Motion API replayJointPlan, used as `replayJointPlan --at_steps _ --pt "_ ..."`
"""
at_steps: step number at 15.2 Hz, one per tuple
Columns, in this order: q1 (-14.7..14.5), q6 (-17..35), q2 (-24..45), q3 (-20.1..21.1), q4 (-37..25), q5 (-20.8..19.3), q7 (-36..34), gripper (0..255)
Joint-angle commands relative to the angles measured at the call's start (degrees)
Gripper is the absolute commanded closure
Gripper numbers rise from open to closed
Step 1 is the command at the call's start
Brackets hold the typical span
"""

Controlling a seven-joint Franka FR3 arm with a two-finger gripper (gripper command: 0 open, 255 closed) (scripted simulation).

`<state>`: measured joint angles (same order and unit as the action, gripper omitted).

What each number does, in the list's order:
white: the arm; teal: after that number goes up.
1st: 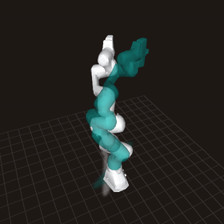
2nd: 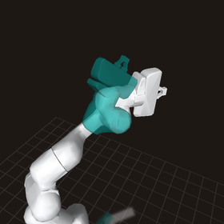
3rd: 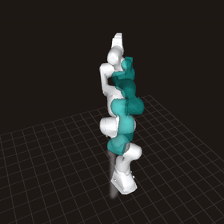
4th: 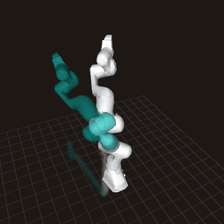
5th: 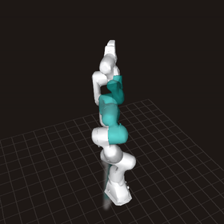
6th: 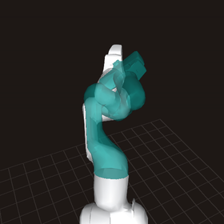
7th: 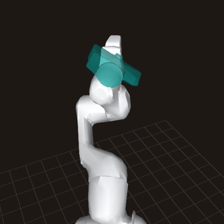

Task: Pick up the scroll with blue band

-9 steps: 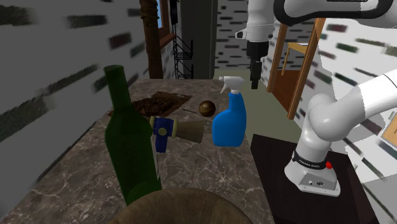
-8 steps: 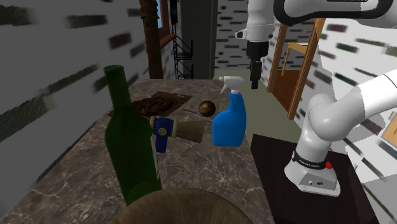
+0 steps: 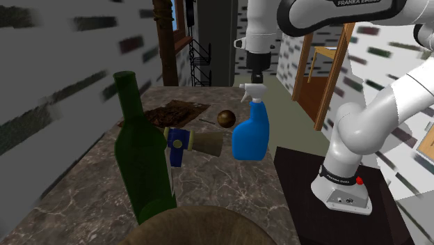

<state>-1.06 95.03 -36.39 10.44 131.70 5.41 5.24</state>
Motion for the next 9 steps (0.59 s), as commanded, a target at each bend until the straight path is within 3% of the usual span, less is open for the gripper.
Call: replayJointPlan --at_steps 1,9 --pt "-0.38 2.14 3.28 1.56 -1.93 0.2 -0.88 0" --pt "-1.55 9.02 17.53 8.42 -11.89 -1.45 -5.85 0"
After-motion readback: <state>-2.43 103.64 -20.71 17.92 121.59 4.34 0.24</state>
